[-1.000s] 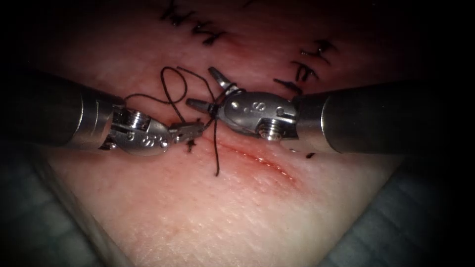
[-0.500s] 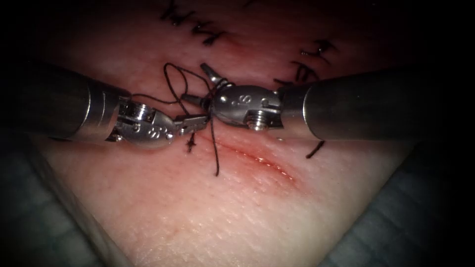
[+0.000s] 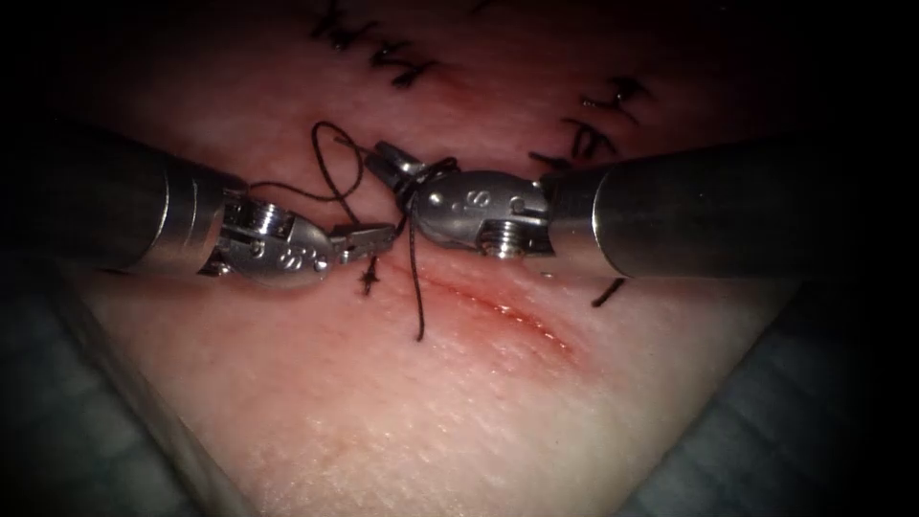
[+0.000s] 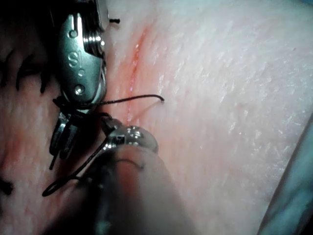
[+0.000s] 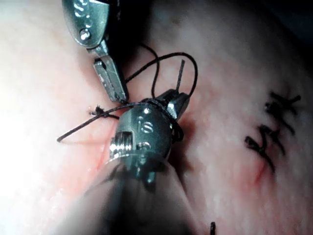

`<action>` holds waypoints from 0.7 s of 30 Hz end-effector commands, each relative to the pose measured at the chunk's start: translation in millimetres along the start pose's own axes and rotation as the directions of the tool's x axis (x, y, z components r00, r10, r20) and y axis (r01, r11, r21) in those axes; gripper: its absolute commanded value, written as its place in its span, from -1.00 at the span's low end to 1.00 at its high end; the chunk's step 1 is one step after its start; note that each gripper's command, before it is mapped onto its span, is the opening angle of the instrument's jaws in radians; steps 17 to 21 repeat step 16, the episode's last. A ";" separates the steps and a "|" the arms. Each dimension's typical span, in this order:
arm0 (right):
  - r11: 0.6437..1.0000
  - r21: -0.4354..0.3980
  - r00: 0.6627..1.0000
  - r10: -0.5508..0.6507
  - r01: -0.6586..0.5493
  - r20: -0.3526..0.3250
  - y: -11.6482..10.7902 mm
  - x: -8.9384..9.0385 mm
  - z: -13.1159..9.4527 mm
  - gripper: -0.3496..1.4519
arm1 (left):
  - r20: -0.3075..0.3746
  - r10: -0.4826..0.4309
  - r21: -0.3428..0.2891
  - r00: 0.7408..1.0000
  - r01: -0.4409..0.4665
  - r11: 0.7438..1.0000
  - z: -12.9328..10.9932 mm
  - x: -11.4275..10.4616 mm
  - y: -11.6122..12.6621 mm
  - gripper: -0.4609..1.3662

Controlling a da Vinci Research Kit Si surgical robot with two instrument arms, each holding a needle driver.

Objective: Wound Closure
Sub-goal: Using the right jaws, grasp the suture tail

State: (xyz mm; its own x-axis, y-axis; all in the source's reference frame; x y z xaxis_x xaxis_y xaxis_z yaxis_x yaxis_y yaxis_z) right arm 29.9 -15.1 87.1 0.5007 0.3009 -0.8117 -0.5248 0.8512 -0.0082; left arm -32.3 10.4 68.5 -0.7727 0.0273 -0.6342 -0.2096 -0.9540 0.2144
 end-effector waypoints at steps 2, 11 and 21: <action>1.000 -0.004 1.000 -0.001 0.001 0.000 0.0 0.0 0.0 -1.00 | 0.000 0.000 -0.002 1.000 0.000 1.000 -0.1 0.0 0.0 -0.88; 1.000 -0.002 1.000 -0.011 0.011 0.000 0.0 0.3 -0.2 -1.00 | -0.002 0.000 0.000 1.000 0.000 1.000 -0.1 0.0 0.0 -0.88; 1.000 -0.005 1.000 -0.015 0.015 0.004 0.1 0.5 -0.5 -1.00 | -0.004 -0.001 0.002 1.000 0.001 1.000 -0.1 0.0 0.0 -0.88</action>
